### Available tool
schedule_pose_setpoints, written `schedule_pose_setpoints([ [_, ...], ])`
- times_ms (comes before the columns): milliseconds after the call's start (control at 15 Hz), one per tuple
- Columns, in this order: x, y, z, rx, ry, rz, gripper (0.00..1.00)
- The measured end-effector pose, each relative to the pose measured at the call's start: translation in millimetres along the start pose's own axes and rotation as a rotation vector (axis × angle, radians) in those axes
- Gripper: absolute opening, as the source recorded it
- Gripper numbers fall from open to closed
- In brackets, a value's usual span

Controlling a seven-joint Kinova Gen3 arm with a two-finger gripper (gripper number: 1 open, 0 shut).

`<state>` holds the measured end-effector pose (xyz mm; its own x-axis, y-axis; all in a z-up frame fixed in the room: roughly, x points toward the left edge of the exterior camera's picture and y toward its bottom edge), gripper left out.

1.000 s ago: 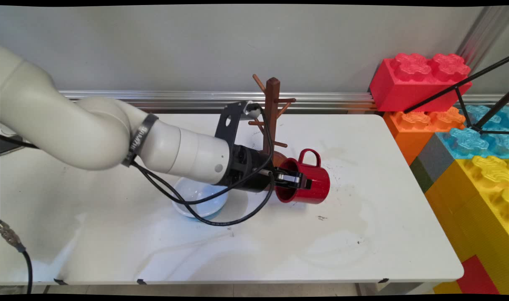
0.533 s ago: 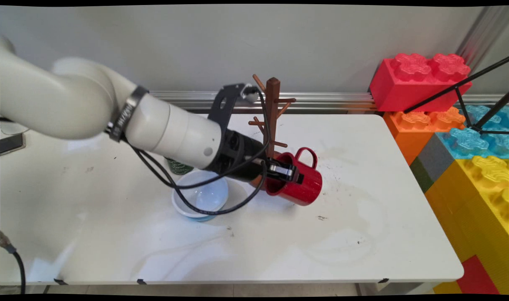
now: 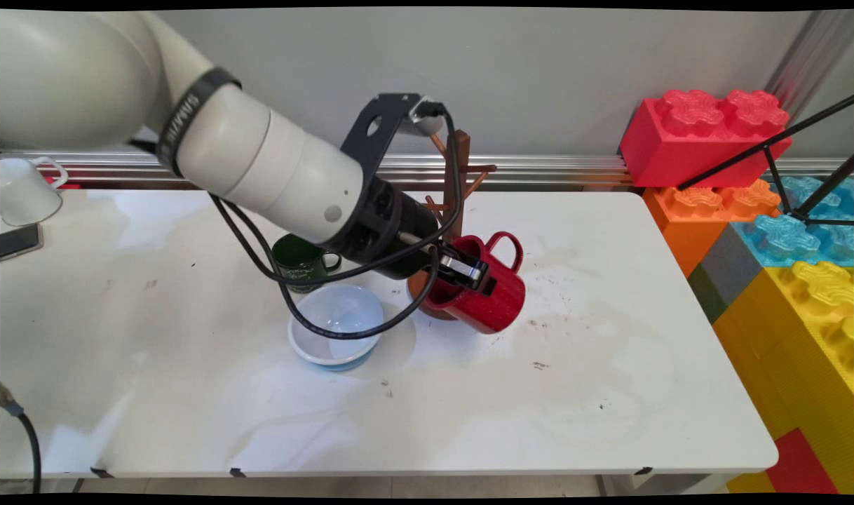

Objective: Place the picked object on the table

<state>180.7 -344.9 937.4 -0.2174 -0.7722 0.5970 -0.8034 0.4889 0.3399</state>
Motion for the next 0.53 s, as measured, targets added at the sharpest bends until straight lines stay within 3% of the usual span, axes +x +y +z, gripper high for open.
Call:
schedule_pose_setpoints([
  [533, 11.2, 24.9, -16.4, 0.115, -0.135, 0.144, 0.00],
])
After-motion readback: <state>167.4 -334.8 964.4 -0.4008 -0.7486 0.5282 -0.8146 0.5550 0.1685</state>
